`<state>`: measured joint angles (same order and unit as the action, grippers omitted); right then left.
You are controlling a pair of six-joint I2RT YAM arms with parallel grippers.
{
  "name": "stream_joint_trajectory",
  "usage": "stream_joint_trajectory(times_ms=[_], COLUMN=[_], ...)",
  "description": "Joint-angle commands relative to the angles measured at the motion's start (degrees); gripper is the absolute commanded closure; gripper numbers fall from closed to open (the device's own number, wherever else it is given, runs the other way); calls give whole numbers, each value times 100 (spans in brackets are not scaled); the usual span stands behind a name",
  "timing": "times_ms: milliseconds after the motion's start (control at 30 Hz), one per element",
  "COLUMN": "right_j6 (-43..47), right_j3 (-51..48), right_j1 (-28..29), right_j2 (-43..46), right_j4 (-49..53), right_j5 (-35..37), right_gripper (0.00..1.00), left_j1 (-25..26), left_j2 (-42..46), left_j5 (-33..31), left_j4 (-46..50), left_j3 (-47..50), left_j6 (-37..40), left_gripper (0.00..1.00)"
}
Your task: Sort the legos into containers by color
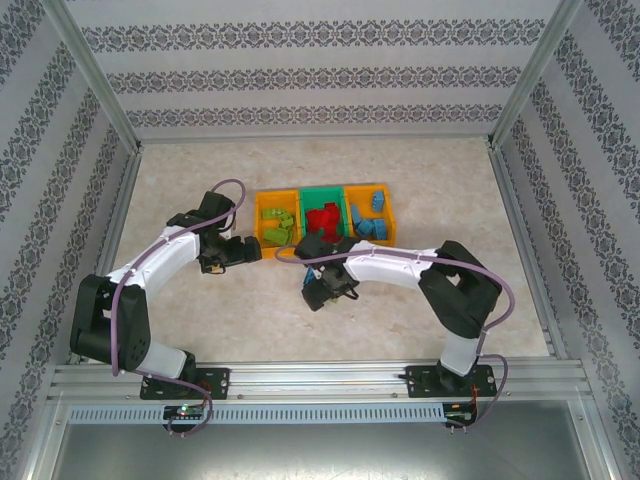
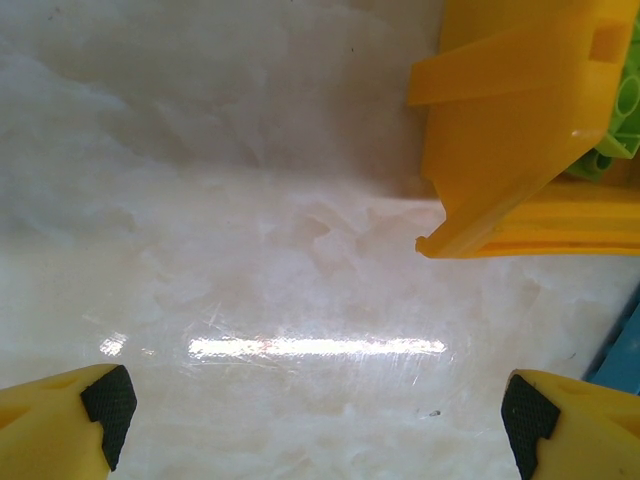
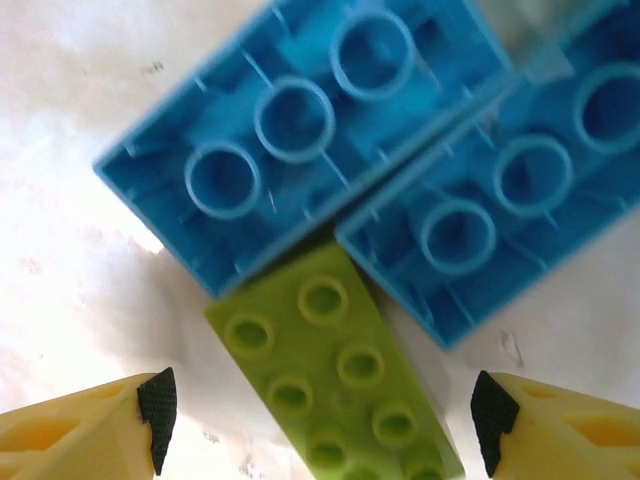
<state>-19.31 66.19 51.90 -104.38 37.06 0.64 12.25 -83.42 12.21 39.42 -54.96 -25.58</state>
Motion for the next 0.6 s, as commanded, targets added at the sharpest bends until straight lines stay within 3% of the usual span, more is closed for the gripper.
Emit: stream_joint_trajectory(times_ms=[0, 567], right_j6=[204, 94], right_j3=[286, -4], right_j1=[15, 430], right_j2=[-244, 207], right_j4=[143, 440], right_j5=[76, -213], right_gripper=[23, 63], left_j1=[-81, -82], left_j2=[46, -64], left_j5=[-3, 33], left_j4=[-22, -127], left_j3=[38, 60], left_j6=[-34, -47], left_gripper=[4, 4])
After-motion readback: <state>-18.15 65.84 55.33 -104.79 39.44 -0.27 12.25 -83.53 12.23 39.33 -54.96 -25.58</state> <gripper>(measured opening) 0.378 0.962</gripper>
